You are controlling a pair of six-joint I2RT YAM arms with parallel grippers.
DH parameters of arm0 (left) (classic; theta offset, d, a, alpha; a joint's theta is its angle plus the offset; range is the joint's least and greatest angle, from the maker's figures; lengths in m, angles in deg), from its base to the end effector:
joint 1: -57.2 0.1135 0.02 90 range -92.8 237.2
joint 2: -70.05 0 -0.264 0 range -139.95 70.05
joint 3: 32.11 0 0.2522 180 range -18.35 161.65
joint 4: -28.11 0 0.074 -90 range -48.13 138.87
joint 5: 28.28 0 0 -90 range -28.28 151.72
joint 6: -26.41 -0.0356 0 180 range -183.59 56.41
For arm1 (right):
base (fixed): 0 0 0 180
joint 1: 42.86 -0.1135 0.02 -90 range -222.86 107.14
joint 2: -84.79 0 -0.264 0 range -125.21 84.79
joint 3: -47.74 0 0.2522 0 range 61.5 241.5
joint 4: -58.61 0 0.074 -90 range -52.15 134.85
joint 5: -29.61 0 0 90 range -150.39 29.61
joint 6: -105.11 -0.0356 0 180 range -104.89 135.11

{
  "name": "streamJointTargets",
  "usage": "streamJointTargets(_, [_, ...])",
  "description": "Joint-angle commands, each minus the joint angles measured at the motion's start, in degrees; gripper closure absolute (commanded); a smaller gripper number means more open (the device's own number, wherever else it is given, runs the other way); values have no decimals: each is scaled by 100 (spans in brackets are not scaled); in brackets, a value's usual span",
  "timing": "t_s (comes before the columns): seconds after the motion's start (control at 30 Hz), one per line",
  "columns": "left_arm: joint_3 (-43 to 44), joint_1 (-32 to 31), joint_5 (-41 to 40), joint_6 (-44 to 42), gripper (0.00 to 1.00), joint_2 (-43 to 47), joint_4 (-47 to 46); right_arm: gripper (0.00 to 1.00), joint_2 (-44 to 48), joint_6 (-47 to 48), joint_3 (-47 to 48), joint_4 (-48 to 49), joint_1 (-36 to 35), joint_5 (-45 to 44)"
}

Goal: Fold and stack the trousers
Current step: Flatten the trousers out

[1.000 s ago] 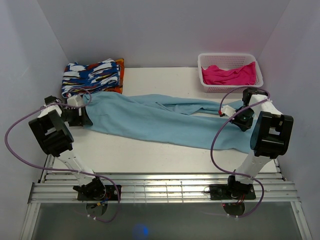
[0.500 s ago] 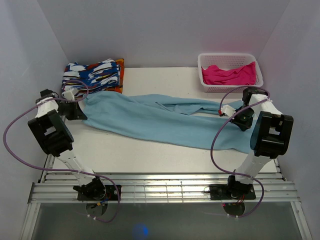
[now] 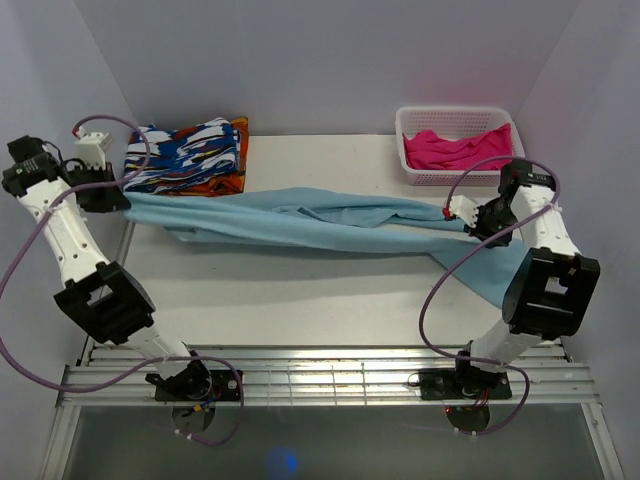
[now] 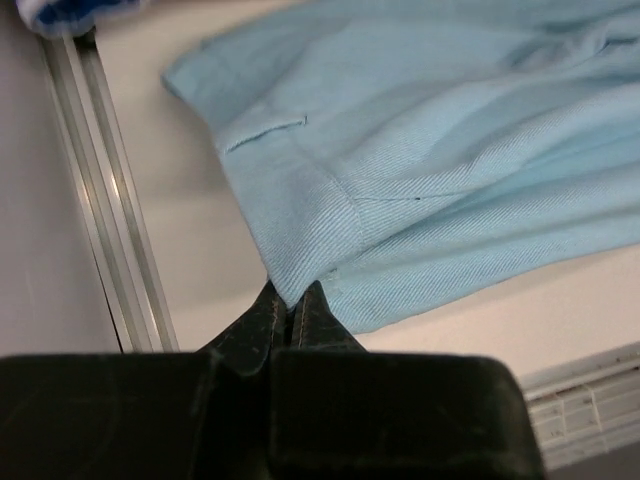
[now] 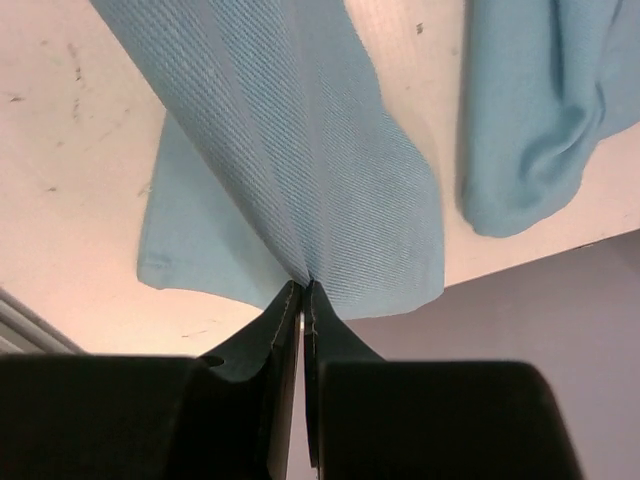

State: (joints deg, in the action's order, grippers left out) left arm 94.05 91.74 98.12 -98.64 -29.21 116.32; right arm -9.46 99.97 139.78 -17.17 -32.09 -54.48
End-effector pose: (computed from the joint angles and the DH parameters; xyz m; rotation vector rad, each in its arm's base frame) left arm 0.2893 0.1735 0.3981 0.2095 2.3649 -0.2935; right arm 0.3095 -0.0551 0.2600 -1.7731 2.3227 -0.1265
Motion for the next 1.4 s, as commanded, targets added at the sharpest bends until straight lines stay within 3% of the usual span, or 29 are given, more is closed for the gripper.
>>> streamJointTargets(0.0, [-1164, 570, -844, -817, 100, 905, 535, 92, 451, 399, -565, -337, 198, -565])
streamJointTargets(0.17, [-3561, 1036, -1433, -1601, 100, 1980, 535, 92, 908, 768, -1551, -118, 233, -969])
streamJointTargets(0.27, [-4521, 1168, -1793, -1847, 100, 2315, 211, 92, 988, 830, -2070, 14, 233, -1171])
streamJointTargets(0.33, [-4849, 1186, -1934, -1857, 100, 2324, 52, 83, 1006, 848, -2396, 172, 216, -1320])
streamJointTargets(0.37, [-4946, 1204, -1883, -1848, 89, 2280, -1, 77, 1023, 848, -2440, 234, 207, -1338])
streamJointTargets(0.4, [-4938, 1230, -1839, -1865, 64, 2245, -71, 63, 1023, 831, -2440, 304, 207, -1330])
streamJointTargets(0.47, [-4799, 1230, -1533, -1822, 46, 2105, -107, 39, 910, 752, -2161, 287, 207, -1198])
streamJointTargets(0.5, [-4510, 1230, -1418, -1778, 40, 2052, -115, 11, 840, 690, -2003, 226, 207, -1128])
streamJointTargets(0.53, [-4325, 1239, -1277, -1734, 28, 1990, -98, 2, 761, 516, -1801, 164, 207, -945])
streamJointTargets(0.63, [-3630, 1230, -899, -1366, 21, 1517, -255, 3, 269, 24, -712, -195, 207, -349])
streamJointTargets(0.77, [-2874, 1221, -284, -601, 18, 533, -790, 1, -661, -802, 895, -443, 75, 269])
streamJointTargets(0.8, [-2734, 1195, -48, -234, 17, 87, -914, 5, -821, -996, 1108, -425, -73, 427])
streamJointTargets(0.9, [-2337, 827, -141, 522, 14, -748, -1573, 8, -1296, -1778, 1697, -180, -398, 578])
streamJointTargets(1.07, [-2152, -52, -1097, 1464, 14, -1525, -2566, 10, -1630, -2246, 1761, 646, -874, 288])
streamJointTargets(1.2, [-2292, -307, -1127, 1852, 17, -1903, -2831, 9, -1920, -2351, 1831, 1130, -1033, -177])
streamJointTargets(1.3, [-2433, -466, -1126, 2028, 36, -2123, -2989, 9, -2132, -2246, 1884, 1104, -998, -389])
streamJointTargets(1.37, [-2425, -598, -1188, 2072, 61, -2255, -3094, 8, -2080, -2053, 1631, 1279, -962, -477])
